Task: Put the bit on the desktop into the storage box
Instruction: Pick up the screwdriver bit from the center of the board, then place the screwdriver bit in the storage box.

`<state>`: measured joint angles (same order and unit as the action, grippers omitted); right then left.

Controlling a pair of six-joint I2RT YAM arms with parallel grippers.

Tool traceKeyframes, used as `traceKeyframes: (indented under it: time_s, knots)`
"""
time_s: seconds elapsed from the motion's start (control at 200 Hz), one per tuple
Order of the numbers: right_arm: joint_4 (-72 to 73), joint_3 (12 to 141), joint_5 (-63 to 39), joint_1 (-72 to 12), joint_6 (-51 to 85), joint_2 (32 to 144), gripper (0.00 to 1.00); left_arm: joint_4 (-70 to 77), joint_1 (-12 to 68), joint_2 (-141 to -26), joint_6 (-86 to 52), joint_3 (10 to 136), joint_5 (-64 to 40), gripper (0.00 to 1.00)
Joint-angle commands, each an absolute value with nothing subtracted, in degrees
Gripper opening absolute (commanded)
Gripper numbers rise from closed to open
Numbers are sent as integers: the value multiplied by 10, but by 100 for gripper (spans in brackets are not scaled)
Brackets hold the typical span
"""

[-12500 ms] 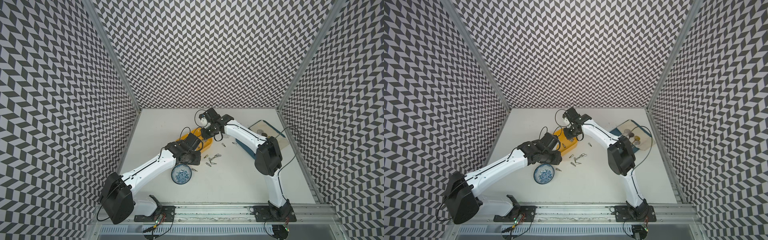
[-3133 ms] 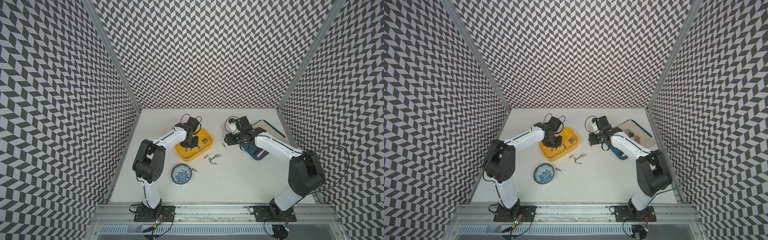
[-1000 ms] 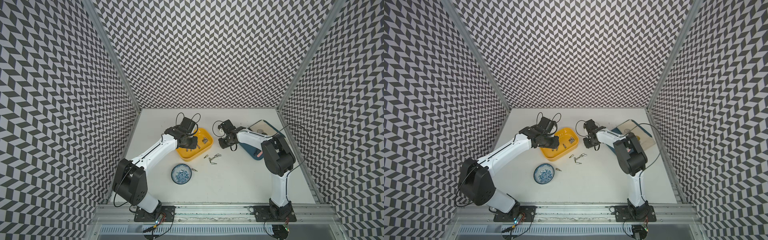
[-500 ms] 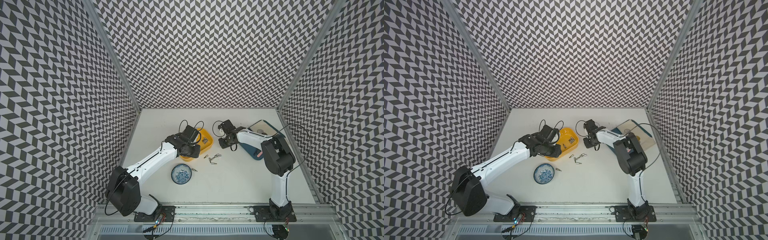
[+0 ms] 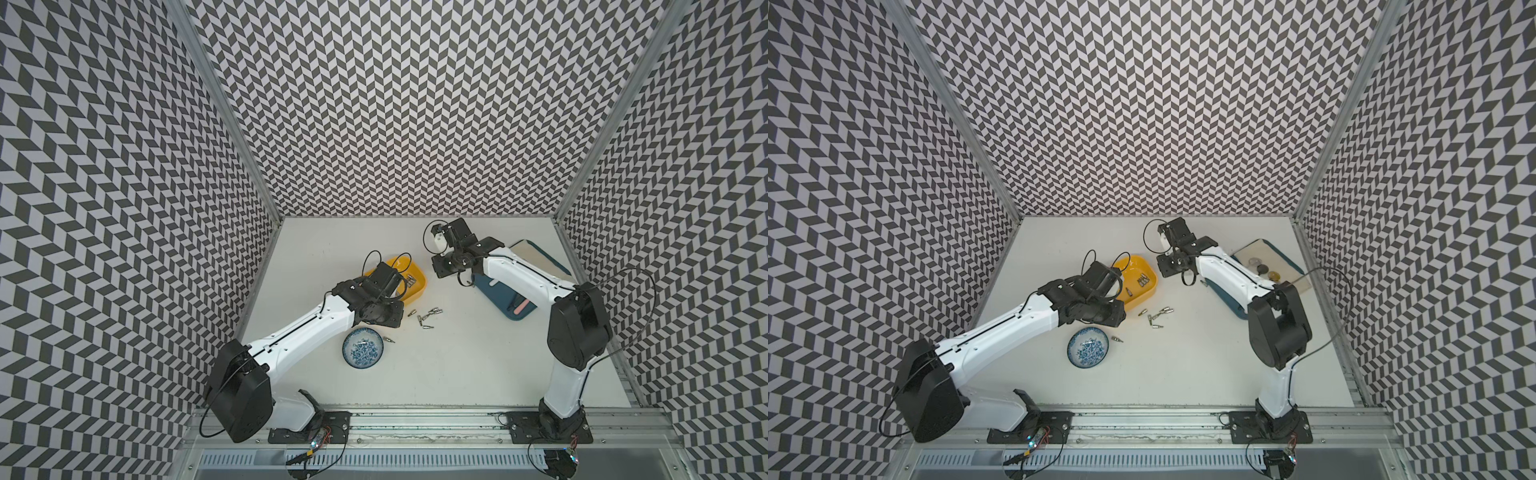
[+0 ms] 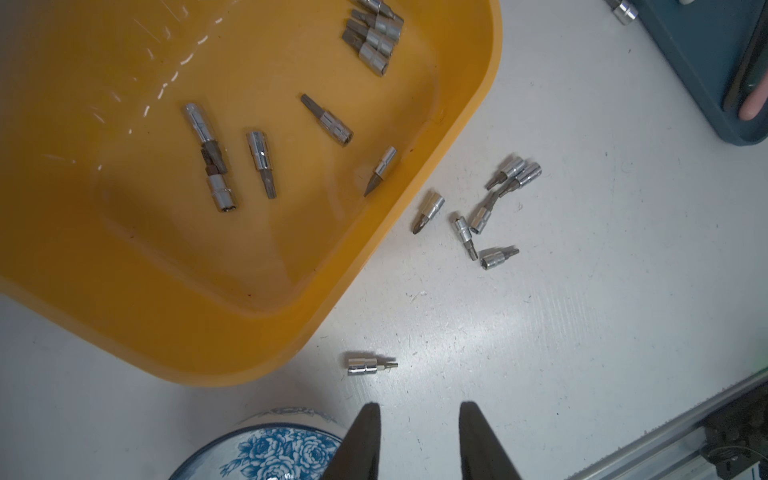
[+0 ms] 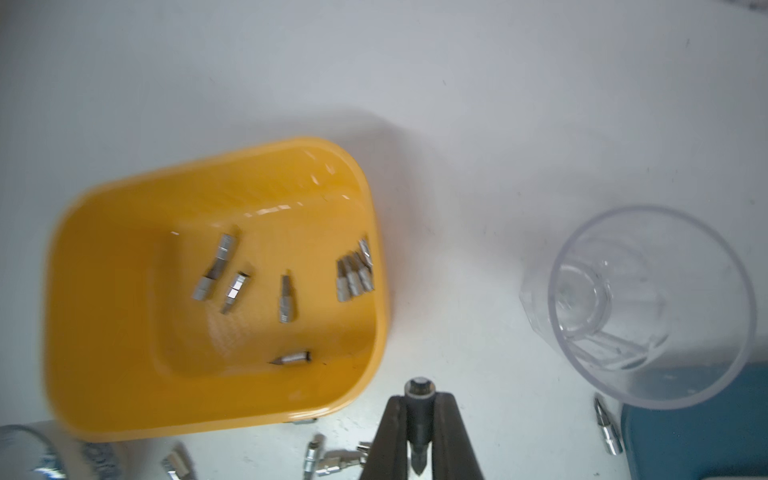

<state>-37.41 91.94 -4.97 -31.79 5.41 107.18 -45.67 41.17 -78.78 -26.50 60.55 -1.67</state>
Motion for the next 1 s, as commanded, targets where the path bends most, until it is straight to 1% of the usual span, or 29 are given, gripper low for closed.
traceKeyframes:
  time_s: [0.0, 0.235, 0.361, 0.691, 0.997]
  knots:
    - [-404, 970, -100, -336, 62, 1088, 0, -458, 424, -768, -289, 585, -5, 36]
    - [-435, 1066, -136, -378, 56, 1170, 0, -452, 454, -765, -319, 561, 0, 36]
    - [-443, 1089, -151, -392, 55, 1209, 0, -447, 467, -776, -336, 557, 6, 36]
    - [-450, 1121, -153, -394, 44, 1308, 0, -421, 499, -811, -357, 569, 12, 36]
    - [-461, 1161, -142, -395, 40, 1370, 0, -396, 517, -837, -349, 581, 26, 36]
